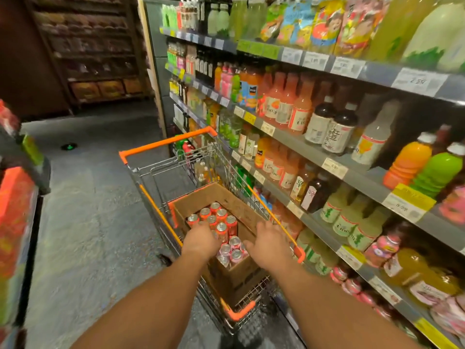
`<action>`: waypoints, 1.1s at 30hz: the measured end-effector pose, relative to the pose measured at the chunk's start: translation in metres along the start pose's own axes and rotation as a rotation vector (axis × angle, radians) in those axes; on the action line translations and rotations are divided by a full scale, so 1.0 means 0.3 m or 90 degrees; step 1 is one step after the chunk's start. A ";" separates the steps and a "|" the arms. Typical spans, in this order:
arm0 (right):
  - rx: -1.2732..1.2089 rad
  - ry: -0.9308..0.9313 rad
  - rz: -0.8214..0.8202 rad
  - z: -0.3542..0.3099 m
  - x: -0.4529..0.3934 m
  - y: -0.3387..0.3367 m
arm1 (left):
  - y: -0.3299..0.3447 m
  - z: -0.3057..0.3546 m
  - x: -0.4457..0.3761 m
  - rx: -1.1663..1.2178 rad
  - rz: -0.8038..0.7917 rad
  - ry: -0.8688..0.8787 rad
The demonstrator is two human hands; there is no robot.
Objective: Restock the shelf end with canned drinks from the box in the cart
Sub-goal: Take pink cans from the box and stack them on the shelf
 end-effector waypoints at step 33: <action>0.052 -0.376 -0.191 -0.005 -0.905 1.039 | 0.651 -0.309 -0.944 -0.588 -0.288 -0.145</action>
Point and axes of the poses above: each hand's wrist, its own x-axis away from the middle knuckle, its own y-axis out of the palm, z = x × y, the point moved 1 cm from there along -x, towards the middle knuckle, and after that the axes turned 1 degree about z, right-handed, at the moved point
